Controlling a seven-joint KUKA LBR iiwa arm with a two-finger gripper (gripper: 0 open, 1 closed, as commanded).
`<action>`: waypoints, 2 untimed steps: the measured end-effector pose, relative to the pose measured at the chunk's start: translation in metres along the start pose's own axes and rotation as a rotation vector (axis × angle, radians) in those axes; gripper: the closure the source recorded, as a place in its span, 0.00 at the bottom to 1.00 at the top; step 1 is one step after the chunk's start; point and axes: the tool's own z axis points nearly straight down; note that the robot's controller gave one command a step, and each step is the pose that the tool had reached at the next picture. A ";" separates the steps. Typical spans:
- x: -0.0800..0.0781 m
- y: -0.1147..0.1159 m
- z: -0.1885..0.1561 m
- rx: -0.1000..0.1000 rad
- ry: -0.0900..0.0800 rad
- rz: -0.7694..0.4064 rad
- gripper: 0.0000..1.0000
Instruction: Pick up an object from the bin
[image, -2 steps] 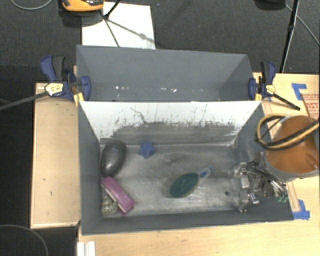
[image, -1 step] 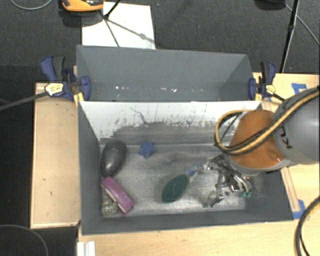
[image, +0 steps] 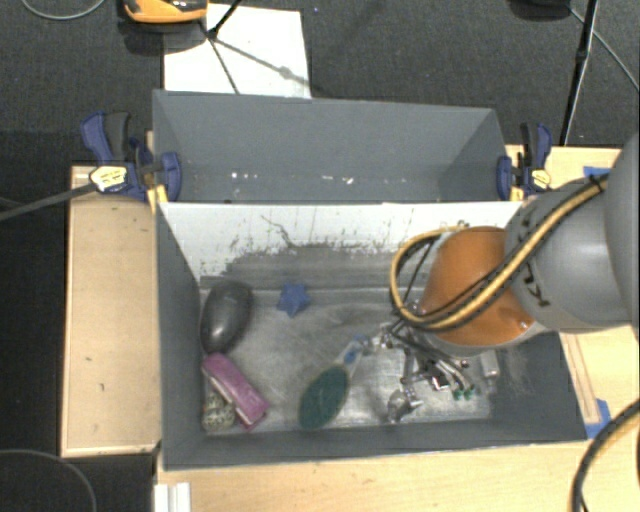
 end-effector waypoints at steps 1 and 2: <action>0.006 0.038 -0.111 -0.003 0.002 -0.008 0.00; -0.035 0.046 -0.004 -0.004 0.015 -0.070 0.00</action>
Offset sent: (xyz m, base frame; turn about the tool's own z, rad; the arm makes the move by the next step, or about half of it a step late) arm -0.0160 0.0340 0.1066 -0.0044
